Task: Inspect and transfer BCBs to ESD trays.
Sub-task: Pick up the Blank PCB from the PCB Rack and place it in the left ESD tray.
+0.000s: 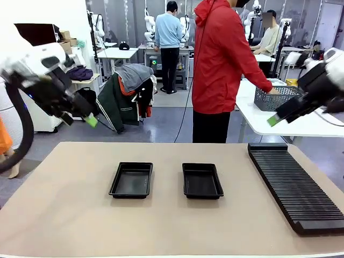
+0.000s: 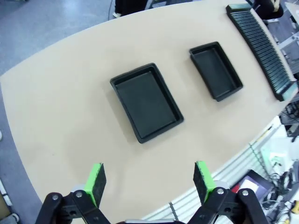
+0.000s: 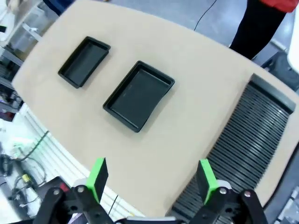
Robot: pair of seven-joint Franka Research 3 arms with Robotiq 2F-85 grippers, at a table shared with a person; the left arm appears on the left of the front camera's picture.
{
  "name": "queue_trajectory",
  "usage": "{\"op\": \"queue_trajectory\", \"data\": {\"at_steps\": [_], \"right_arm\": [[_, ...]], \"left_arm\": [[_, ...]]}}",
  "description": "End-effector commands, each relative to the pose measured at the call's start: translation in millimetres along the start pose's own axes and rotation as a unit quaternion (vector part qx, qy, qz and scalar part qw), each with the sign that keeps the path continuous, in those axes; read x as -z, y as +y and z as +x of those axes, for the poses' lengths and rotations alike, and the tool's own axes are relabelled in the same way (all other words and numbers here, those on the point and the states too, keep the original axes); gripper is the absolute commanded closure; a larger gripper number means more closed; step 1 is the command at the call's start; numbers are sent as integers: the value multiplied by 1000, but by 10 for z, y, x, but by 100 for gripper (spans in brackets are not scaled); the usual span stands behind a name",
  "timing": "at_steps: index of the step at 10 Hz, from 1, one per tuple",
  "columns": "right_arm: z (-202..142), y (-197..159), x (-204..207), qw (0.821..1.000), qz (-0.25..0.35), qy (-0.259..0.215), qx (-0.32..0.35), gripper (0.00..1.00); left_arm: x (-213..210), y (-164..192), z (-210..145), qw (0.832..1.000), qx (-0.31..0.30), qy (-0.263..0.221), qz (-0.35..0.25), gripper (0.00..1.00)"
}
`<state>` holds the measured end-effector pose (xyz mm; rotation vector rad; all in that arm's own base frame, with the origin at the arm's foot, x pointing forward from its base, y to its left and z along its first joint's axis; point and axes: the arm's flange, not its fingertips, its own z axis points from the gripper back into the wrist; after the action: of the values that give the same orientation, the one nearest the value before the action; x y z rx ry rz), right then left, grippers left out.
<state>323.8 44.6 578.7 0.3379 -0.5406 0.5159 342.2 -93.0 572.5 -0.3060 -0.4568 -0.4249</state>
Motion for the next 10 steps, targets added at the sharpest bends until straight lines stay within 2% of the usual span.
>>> {"op": "queue_trajectory", "data": {"at_steps": [1,3,6,7,10], "right_arm": [[24,-239,-197,998,43,23,30,0],[5,-474,-476,992,93,25,84,0],[-55,-771,-743,978,139,30,155,0],[-63,-842,-797,973,148,37,172,0],[-120,-959,-1070,972,126,21,195,0]], "left_arm": [[-220,58,67,999,-28,19,-37,0],[-541,27,169,997,-59,31,-44,0],[-656,-29,227,991,-105,49,-62,0],[-694,-40,222,989,-122,55,-64,0],[-821,-82,253,988,-130,61,-60,0]]}}
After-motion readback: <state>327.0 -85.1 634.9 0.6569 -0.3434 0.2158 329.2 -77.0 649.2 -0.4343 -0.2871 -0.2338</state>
